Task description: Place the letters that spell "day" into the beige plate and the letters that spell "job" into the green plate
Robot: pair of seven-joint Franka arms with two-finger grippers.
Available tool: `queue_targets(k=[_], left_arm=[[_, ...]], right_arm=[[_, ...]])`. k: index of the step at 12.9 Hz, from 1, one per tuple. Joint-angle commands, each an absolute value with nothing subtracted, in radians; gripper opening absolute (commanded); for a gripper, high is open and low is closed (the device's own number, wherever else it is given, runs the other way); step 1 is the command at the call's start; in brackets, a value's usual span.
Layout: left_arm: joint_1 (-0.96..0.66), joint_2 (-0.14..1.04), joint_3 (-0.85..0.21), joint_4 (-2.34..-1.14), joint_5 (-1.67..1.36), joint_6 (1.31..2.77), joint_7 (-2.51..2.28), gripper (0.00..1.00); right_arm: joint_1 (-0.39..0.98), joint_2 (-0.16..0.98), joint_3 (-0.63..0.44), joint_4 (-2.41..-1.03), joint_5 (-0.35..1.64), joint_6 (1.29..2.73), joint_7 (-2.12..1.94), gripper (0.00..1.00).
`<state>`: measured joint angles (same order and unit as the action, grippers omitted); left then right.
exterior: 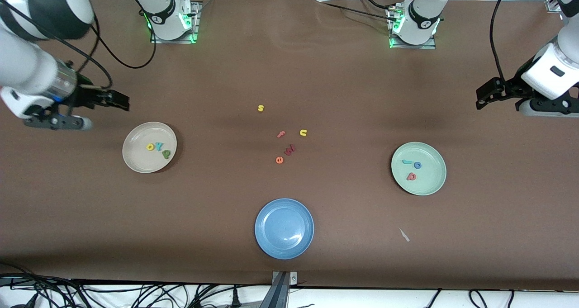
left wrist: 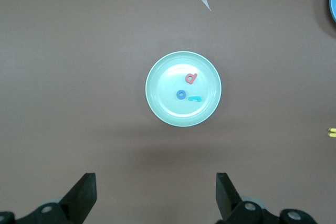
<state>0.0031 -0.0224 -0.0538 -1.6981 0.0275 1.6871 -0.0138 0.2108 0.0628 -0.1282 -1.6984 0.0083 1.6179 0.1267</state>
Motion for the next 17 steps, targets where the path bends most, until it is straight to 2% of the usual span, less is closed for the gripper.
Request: queue_targets(k=[1, 5, 17], left_arm=[[-0.002, -0.063, -0.066, -1.718, 0.057, 1.675, 0.009, 1.0], [-0.002, -0.052, -0.067, -1.7, 0.057, 1.677, 0.011, 1.0], [0.006, -0.051, -0.071, -1.697, 0.057, 1.677, 0.012, 1.0]], right_arm=[[0.172, -0.012, -0.094, -1.71, -0.054, 1.56, 0.107, 1.0], [0.13, -0.046, -0.095, -1.692, -0.04, 1.531, 0.104, 1.0], [0.118, -0.043, -0.104, -1.692, 0.008, 1.545, 0.054, 1.0]])
